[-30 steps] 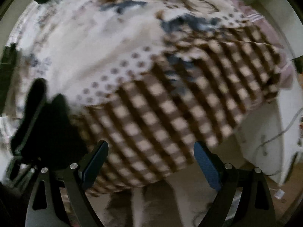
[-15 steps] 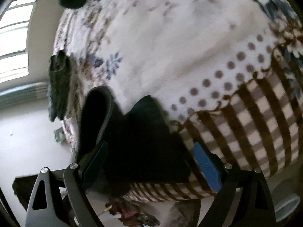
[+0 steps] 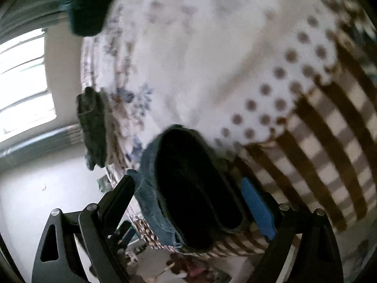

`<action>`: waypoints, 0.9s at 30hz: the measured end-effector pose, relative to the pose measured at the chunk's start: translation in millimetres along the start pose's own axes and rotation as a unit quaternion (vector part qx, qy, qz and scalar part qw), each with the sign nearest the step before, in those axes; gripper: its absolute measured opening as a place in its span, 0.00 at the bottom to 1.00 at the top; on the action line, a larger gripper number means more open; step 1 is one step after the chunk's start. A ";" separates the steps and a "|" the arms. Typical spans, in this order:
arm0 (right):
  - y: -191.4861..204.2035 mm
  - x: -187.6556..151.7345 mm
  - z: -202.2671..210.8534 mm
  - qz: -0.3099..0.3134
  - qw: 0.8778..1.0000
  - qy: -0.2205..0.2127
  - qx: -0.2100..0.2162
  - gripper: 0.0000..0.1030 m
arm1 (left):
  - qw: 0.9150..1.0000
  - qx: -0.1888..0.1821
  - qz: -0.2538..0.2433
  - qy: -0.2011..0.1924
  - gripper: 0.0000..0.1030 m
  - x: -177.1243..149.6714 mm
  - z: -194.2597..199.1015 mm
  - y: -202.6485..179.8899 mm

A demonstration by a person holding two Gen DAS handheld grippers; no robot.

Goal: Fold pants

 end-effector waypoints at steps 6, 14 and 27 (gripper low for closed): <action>-5.5 -25.1 -81.6 0.108 0.983 0.106 -0.107 0.74 | 1.000 -0.004 0.029 0.000 0.97 14.5 -10.4 18.9; 45.3 -40.6 -42.9 0.183 0.966 0.017 -0.184 0.32 | 0.999 -0.030 0.016 0.008 0.97 37.9 -21.9 4.7; -20.4 -29.3 -47.0 0.080 0.984 0.054 -0.148 0.55 | 0.989 -0.127 -0.010 0.077 0.42 69.1 -114.5 -68.3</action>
Point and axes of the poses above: each gripper's, at about its wrist camera, not at the fingertips, and z roughly against the way its jaws point, y to its left, x to its top, the point moved 10 cm from there along -z, roughly the way its jaws point, and after that the axes turned 1 degree about z, right-handed, at the moved point
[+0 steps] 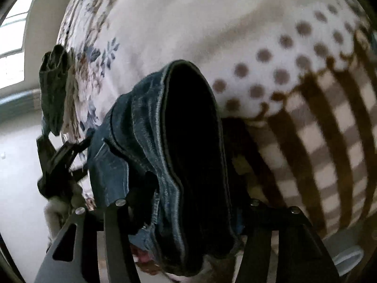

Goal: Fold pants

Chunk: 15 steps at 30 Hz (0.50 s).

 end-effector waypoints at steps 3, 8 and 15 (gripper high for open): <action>-6.7 11.6 0.6 0.000 1.000 -0.006 -0.020 0.52 | 0.994 -0.070 0.088 0.006 0.42 5.1 0.5 17.0; -10.7 9.0 0.9 -0.008 1.000 0.014 -0.011 0.59 | 0.970 -0.141 0.196 -0.023 0.41 14.7 21.0 45.3; 0.3 -1.2 16.6 -0.010 1.000 0.008 0.016 0.71 | 0.991 -0.112 0.070 0.002 0.60 0.3 20.3 2.3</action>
Point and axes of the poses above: each gripper's, at about its wrist camera, not at the fingertips, and z roughly against the way its jaws point, y to its left, x to its top, the point moved 10 cm from there along -z, roughly the way its jaws point, and after that the axes turned 1 degree about z, right-handed, at the moved point
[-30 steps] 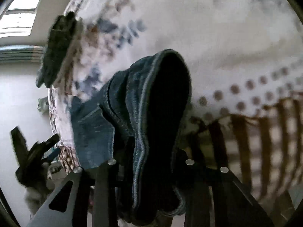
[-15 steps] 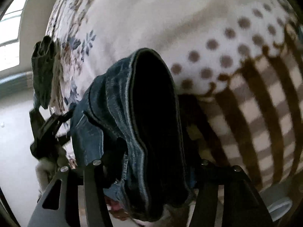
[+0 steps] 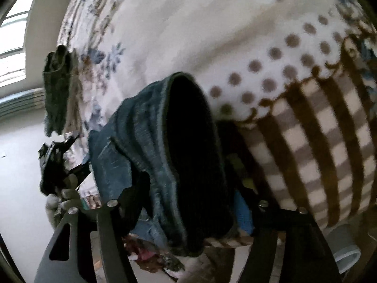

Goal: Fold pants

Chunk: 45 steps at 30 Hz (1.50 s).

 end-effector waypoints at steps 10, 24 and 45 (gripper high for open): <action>-13.6 -7.0 -1.5 0.079 0.990 -0.005 -0.114 0.75 | 1.000 0.019 0.007 -0.011 0.43 -3.9 12.4 9.8; -17.8 -27.6 2.2 0.045 0.993 0.011 -0.110 0.34 | 0.996 0.065 -0.049 0.034 0.62 -107.0 6.4 30.9; -14.0 -19.8 -7.1 -0.039 0.989 -0.008 0.142 0.98 | 0.998 -0.034 -0.019 0.056 0.75 -108.0 -15.8 24.3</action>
Point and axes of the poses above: each gripper's, at about its wrist camera, not at the fingertips, and z roughly against the way its jaws point, y to its left, x to its top, the point moved 10 cm from there along -z, roughly the way its jaws point, and after that the axes turned 1 degree about z, right-handed, at the moved point
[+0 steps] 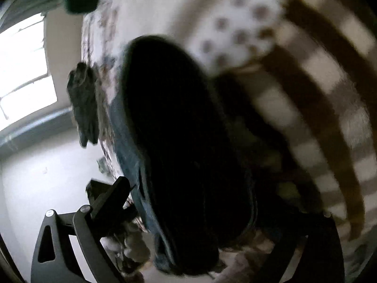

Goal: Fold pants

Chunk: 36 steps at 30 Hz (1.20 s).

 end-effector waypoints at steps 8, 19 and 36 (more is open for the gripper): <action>20.7 -2.2 21.7 0.050 0.997 -0.012 -0.056 0.86 | 1.000 0.003 0.001 0.003 0.75 1.8 -1.6 -1.1; -4.2 22.3 -22.1 0.035 0.993 0.038 -0.110 0.87 | 1.000 0.018 -0.018 0.008 0.75 1.4 -5.4 -1.4; 13.2 2.2 -10.7 0.080 0.994 0.028 -0.073 0.38 | 0.995 0.040 -0.086 -0.041 0.27 -10.1 29.3 -25.6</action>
Point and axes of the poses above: each gripper's, at about its wrist camera, not at the fingertips, and z roughly against the way its jaws point, y to its left, x to its top, the point moved 10 cm from there along -z, roughly the way its jaws point, and after that the axes turned 1 degree about z, right-handed, at the moved point
